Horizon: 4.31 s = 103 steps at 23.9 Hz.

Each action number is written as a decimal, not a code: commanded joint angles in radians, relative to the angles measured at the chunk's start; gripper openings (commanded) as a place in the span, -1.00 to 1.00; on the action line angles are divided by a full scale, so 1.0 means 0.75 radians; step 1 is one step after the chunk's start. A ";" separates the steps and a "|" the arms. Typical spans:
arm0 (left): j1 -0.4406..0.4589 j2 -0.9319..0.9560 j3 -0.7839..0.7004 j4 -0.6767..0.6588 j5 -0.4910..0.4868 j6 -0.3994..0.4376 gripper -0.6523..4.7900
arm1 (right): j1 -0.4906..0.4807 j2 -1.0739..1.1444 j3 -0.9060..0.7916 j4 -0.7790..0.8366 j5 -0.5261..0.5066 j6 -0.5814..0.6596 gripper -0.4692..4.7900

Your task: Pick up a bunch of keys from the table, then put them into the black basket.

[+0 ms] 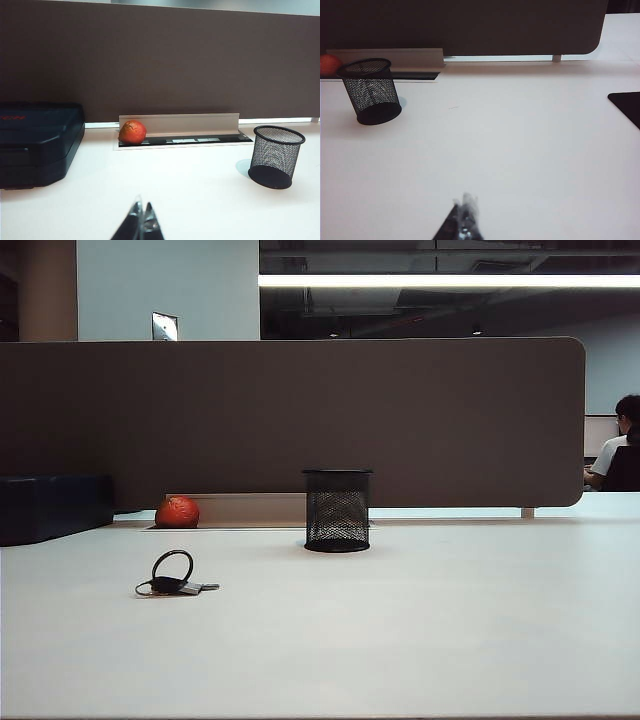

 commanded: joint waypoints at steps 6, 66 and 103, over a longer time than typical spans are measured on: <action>-0.002 0.001 0.008 0.012 -0.004 -0.008 -0.78 | 0.001 -0.004 0.006 0.022 0.003 -0.003 -0.84; -0.002 0.839 1.133 -0.629 0.698 0.278 0.19 | 0.003 0.725 1.215 -0.954 -0.546 0.366 -0.13; -0.225 1.789 1.227 -0.927 0.598 0.657 0.74 | 0.018 0.943 1.213 -1.096 -0.751 0.400 0.50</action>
